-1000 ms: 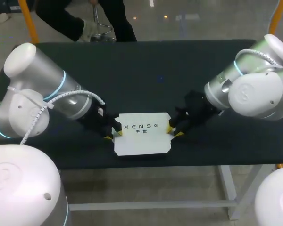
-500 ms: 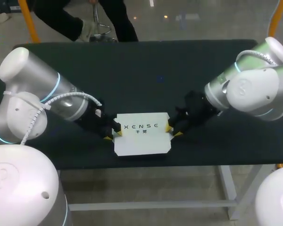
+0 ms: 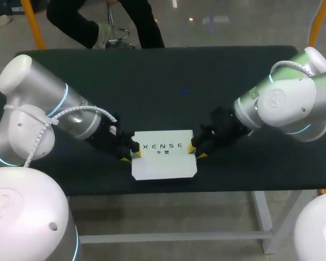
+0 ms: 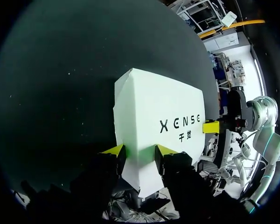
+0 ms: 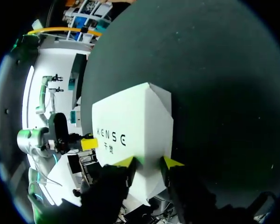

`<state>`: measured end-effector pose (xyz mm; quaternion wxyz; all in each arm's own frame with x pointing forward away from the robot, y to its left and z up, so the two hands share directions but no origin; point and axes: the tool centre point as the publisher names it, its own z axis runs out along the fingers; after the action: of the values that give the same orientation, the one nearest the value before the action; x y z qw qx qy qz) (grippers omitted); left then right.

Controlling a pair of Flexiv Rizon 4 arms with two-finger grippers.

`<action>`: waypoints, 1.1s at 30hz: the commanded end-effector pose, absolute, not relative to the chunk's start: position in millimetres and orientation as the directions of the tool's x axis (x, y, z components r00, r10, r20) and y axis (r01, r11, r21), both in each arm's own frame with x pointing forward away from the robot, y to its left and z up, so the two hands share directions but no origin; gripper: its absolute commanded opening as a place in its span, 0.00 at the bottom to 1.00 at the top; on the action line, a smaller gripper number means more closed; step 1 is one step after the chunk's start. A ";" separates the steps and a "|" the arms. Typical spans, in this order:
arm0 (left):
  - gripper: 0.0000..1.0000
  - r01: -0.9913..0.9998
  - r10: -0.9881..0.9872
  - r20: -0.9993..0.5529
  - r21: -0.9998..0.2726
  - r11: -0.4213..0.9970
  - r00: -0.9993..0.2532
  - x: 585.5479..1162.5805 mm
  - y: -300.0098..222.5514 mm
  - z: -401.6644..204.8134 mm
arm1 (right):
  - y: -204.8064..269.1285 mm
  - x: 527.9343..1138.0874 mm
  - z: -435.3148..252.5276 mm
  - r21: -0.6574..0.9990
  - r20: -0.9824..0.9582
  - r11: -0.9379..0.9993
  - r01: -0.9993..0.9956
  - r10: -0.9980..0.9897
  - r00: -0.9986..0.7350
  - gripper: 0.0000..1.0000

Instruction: Assemble the packaging by folding the flat box into shape, placing the metal phone stand inside, and closing the box properly

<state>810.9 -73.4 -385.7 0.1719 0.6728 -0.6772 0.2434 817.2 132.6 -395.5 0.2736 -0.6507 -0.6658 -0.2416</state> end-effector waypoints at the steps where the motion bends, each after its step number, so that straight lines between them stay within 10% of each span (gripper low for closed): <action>1: 0.42 -0.995 -0.830 0.556 -0.097 -0.020 -0.037 811.6 -80.6 -391.4 | 137.2 817.9 -398.9 -0.035 0.677 0.032 0.999 0.736 0.000 0.38; 33: 0.38 -0.998 -0.823 0.567 -0.069 -0.016 -0.026 807.9 -80.6 -395.4 | 136.9 815.9 -405.5 -0.031 0.686 -0.014 0.999 0.727 0.032 0.45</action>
<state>809.8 -74.5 -386.1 0.1828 0.6740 -0.6765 0.2340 815.9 133.7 -399.1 0.2650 -0.6681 -0.6488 -0.2499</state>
